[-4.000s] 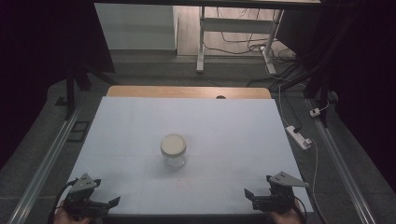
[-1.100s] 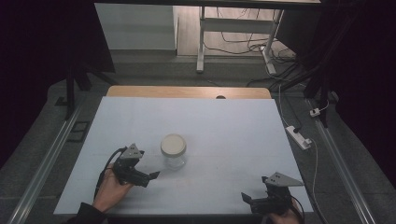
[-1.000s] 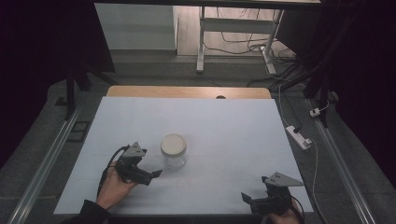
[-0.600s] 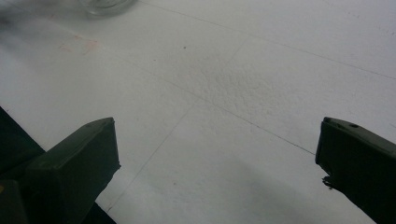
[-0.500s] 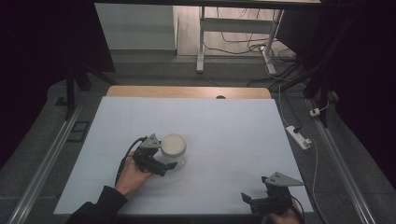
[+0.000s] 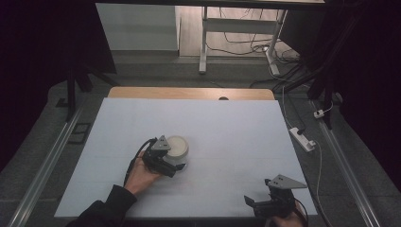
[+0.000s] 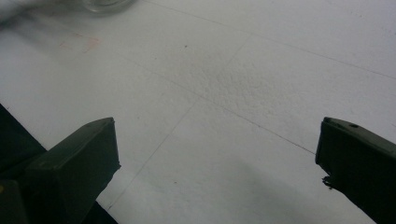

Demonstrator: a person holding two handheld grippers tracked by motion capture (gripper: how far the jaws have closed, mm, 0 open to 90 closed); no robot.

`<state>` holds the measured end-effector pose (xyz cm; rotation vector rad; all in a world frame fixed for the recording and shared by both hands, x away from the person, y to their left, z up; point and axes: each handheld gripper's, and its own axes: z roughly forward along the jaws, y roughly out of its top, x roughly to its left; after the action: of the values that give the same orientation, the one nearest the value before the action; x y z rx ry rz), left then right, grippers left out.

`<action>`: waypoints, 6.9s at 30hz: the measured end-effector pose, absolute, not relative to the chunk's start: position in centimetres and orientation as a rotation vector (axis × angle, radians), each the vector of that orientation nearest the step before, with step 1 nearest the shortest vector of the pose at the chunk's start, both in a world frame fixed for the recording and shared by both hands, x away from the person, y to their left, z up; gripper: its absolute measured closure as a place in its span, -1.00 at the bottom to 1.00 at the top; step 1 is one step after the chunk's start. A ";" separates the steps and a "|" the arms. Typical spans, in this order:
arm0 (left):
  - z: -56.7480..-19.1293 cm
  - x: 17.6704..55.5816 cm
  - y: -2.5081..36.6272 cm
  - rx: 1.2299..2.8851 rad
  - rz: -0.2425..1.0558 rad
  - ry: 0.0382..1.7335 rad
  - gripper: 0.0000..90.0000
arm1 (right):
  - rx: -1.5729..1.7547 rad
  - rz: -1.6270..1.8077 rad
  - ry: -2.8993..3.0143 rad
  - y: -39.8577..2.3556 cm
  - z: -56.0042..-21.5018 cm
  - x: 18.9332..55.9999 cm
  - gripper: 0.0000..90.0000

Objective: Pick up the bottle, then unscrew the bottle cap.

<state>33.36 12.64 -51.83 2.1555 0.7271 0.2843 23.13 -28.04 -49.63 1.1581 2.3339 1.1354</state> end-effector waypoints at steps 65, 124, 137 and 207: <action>-47.5 30.8 12.0 2.117 0.268 0.687 -0.83 | 1.144 1.113 2.355 -27.8 -49.7 23.1 -1.00; -46.8 29.6 10.4 2.162 0.235 0.589 -0.83 | 1.056 1.235 2.345 -26.1 -48.0 22.9 -1.00; -46.7 29.4 10.3 2.152 0.241 0.577 -0.83 | 0.923 1.309 2.360 -23.7 -45.8 23.3 -1.00; -46.4 28.6 8.9 2.160 0.114 0.413 -0.83 | 0.582 1.476 2.550 -10.7 -42.5 29.2 -0.83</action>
<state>28.62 8.91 -46.44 2.1603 0.4129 0.1142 29.19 -10.67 -42.55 0.5818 2.5502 1.4760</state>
